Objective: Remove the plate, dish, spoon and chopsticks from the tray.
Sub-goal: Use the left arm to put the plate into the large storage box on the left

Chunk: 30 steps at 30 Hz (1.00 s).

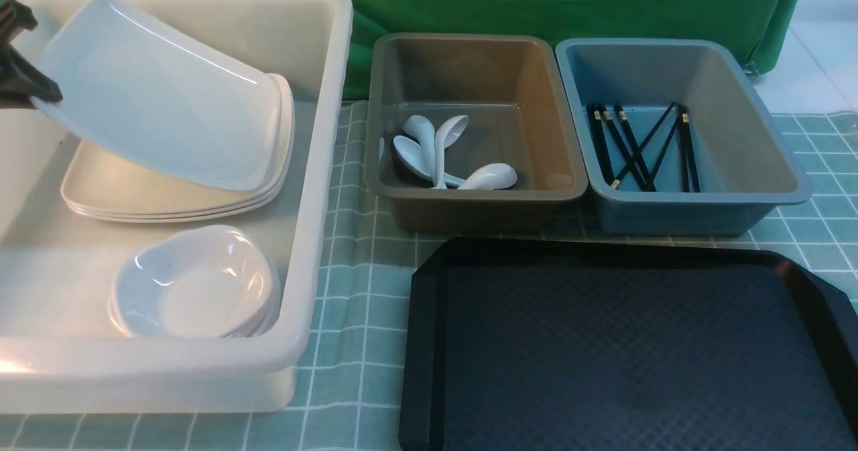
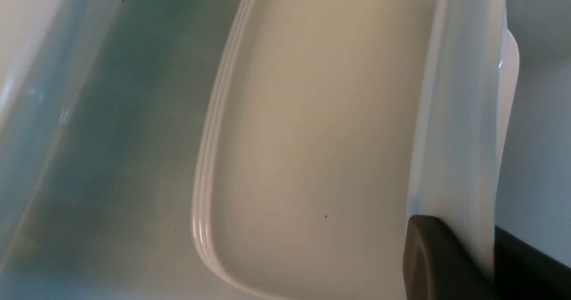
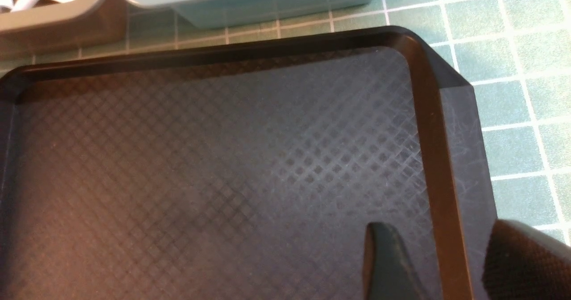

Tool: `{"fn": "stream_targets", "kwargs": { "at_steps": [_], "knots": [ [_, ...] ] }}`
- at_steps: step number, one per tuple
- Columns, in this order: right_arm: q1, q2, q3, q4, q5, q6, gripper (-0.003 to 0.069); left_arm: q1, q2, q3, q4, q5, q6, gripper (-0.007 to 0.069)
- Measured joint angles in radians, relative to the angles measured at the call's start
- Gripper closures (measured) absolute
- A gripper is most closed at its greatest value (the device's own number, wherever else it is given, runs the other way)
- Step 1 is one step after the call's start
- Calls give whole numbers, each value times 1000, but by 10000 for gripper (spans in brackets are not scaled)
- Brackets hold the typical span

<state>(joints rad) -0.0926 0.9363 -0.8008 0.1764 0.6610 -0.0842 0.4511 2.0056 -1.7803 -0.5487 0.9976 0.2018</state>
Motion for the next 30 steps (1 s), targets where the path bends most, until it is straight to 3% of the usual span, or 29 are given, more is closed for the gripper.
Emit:
{"fn": "stream_targets", "kwargs": {
  "at_steps": [11, 23, 30],
  "knots": [
    [0, 0, 0, 0, -4, 0, 316, -24, 49, 0, 82, -26, 0, 566],
    [0, 0, 0, 0, -4, 0, 316, -51, 93, 0, 154, -9, 2, 284],
    [0, 0, 0, 0, -4, 0, 316, -51, 107, 0, 218, 8, 1, 258]
  ]
}}
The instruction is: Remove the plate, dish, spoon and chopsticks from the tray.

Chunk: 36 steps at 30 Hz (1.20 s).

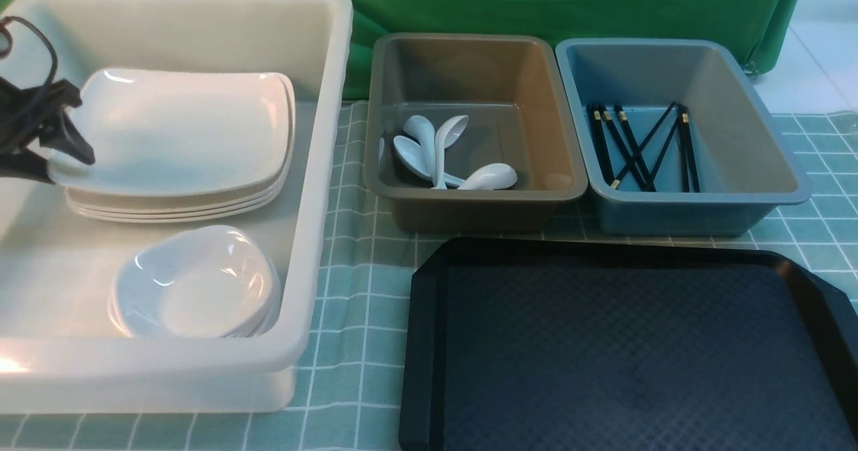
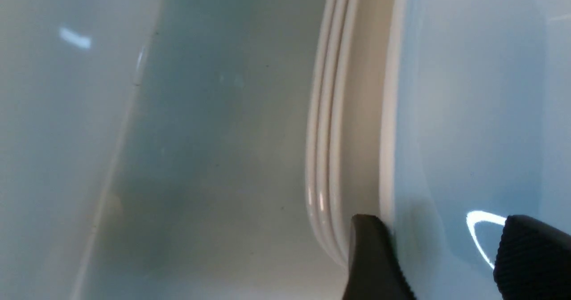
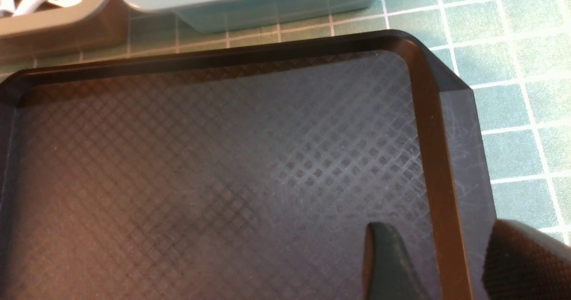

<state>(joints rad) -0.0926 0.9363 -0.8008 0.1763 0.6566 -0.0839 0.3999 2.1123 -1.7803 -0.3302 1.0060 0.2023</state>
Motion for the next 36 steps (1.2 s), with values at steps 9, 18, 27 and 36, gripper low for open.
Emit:
{"fn": "stream_targets", "kwargs": {
  "at_steps": [9, 18, 27, 36],
  "knots": [
    [0, 0, 0, 0, 0, 0, 316, 0, 0, -2, 26, 70, -26, 259],
    [0, -1, -232, 0, 216, -45, 527, 0, -123, -75, -42, 182, -14, 560],
    [0, -156, -421, 145, 156, -183, 641, -11, -452, -78, -362, 201, 108, 624],
    [0, -451, -200, 174, -279, -277, 640, -275, -761, -19, -345, 196, 132, 624]
  ]
}}
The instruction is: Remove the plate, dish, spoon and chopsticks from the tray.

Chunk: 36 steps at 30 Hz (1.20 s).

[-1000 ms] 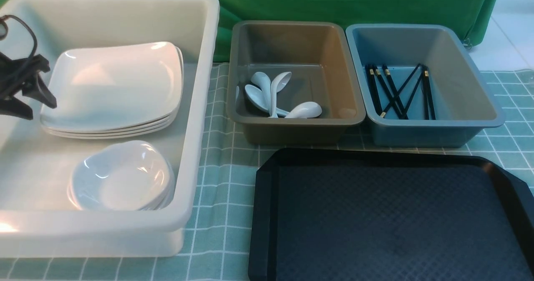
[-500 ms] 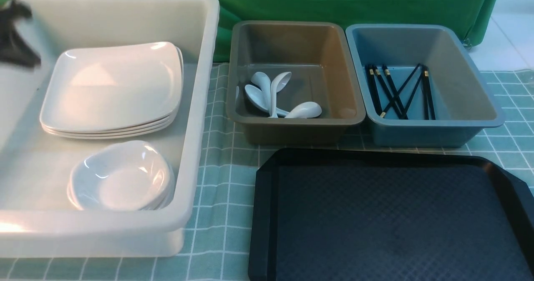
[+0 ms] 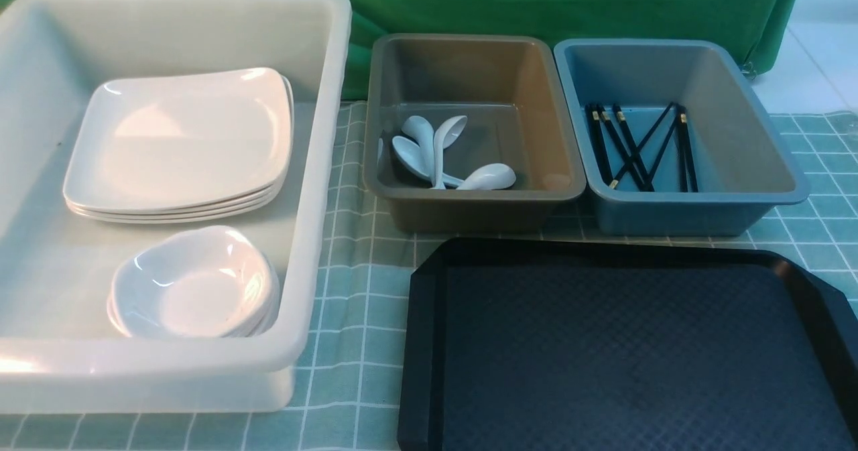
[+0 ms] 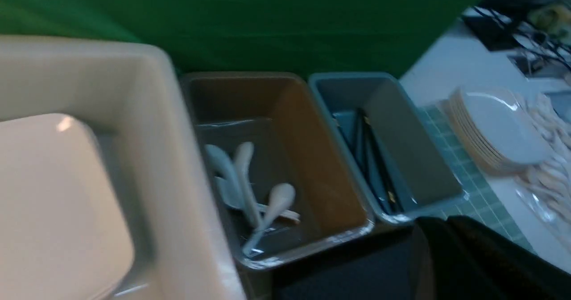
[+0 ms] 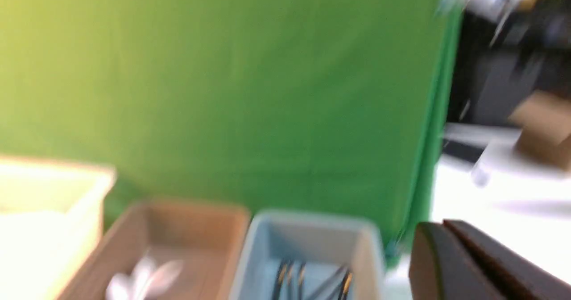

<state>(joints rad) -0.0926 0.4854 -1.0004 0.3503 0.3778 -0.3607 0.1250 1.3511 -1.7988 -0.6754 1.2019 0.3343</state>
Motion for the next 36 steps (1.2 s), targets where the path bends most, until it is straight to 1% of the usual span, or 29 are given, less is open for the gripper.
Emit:
{"fn": "stream_targets", "kwargs": {
  "at_steps": [1, 4, 5, 6, 10, 12, 13, 14, 19, 23, 26, 28, 36],
  "knots": [
    [0, -61, 77, -2, -102, -1, 640, -94, -59, 50, 49, -15, 0, 624],
    [0, -161, 206, -2, -253, 0, 640, -241, -165, 145, 164, -65, -18, 624],
    [0, -167, 216, -2, -276, 1, 640, -262, -183, 153, 182, -69, -22, 624],
    [0, -211, 297, -3, -359, 1, 640, -332, -259, 232, 240, -107, -54, 624],
    [0, -272, 399, -4, -472, 1, 637, -425, -434, 416, 285, -179, -104, 624],
    [0, -284, 421, -4, -484, 1, 627, -441, -540, 545, 291, -235, -120, 624],
    [0, -284, 426, -4, -491, 1, 616, -443, -614, 641, 304, -282, -130, 624],
    [0, -284, 426, -4, -492, 1, 612, -443, -624, 655, 307, -289, -133, 624],
    [0, -284, 427, -4, -499, 1, 558, -443, -886, 990, 360, -459, -144, 624],
    [0, -284, 427, -4, -502, 1, 543, -443, -1037, 1147, 370, -579, -144, 620],
    [0, -284, 427, -4, -502, 1, 536, -443, -1116, 1225, 373, -664, -145, 615],
    [0, -285, 427, -4, -502, 1, 532, -443, -1141, 1246, 374, -684, -145, 615],
    [0, -285, 427, -4, -503, 1, 518, -443, -1154, 1282, 398, -685, -132, 613]
  ]
}}
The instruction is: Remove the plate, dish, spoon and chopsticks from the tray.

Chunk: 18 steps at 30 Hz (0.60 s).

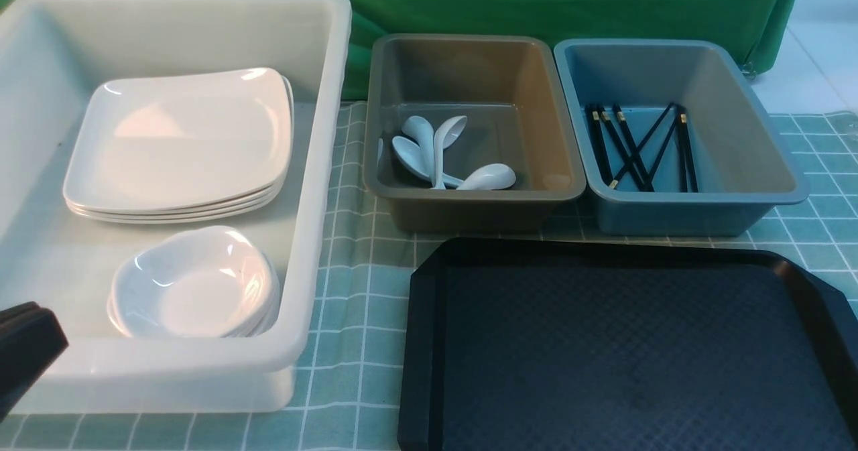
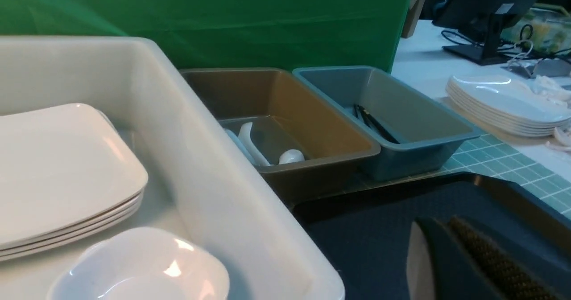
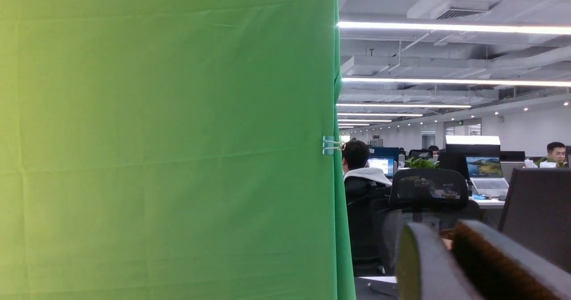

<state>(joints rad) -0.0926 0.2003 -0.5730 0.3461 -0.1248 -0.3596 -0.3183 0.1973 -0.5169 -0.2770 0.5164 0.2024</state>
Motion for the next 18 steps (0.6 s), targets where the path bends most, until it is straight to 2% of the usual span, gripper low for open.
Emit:
{"fn": "stream_targets", "kwargs": {
  "at_steps": [8, 12, 16, 17, 18],
  "knots": [
    [0, 0, 0, 0, 0, 0, 498, 8, -16, 29, 56, -29, 28, 613],
    [0, 0, 0, 0, 0, 0, 487, 90, -83, 120, 103, -123, 22, 613],
    [0, 0, 0, 0, 0, 0, 480, 221, -170, 255, 120, -197, 20, 613],
    [0, 0, 0, 0, 0, 0, 479, 221, -174, 264, 120, -197, 20, 613],
    [0, 0, 0, 0, 0, 0, 477, 282, -190, 328, 122, -224, 18, 613]
  ]
}}
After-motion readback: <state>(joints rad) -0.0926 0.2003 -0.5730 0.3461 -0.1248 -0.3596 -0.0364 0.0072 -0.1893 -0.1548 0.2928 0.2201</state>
